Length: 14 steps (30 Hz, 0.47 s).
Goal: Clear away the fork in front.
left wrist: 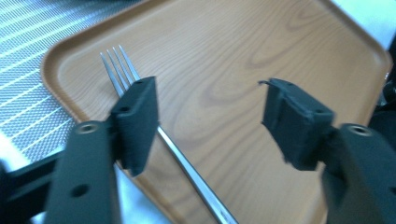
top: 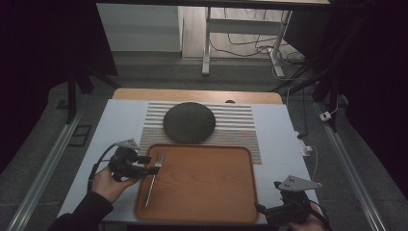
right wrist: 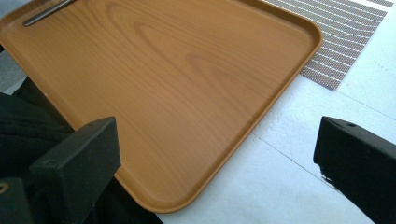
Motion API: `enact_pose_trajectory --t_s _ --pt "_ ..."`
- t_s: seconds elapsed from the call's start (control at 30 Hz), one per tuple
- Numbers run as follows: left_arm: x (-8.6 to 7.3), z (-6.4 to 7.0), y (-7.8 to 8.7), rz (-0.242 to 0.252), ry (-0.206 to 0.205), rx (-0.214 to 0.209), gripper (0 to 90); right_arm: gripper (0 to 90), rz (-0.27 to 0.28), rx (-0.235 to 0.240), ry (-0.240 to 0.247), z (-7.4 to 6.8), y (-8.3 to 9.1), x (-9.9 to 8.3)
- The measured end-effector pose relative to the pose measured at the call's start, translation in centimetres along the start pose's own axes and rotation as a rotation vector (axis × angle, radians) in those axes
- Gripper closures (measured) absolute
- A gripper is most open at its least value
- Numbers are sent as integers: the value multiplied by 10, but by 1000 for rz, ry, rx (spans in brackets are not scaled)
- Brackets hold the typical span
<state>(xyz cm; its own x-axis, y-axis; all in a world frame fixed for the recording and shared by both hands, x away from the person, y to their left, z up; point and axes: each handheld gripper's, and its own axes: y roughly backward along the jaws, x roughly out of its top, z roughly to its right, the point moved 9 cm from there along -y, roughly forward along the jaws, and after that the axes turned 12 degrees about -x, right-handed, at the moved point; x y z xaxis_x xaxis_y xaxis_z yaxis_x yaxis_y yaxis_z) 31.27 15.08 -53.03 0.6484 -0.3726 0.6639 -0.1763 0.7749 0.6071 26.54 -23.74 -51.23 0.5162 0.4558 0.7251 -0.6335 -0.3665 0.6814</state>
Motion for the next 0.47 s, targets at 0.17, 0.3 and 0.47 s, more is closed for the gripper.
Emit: enact_pose_trajectory --t_s 0.17,0.3,0.47 --pt "-21 15 22 53 6 20 208 5 2 -2 -1 0 0 0" --pt "-53 20 39 73 26 48 72 5 0 -5 1 0 0 0" --pt "-75 18 57 96 69 93 1 5 0 -8 2 -1 0 1"
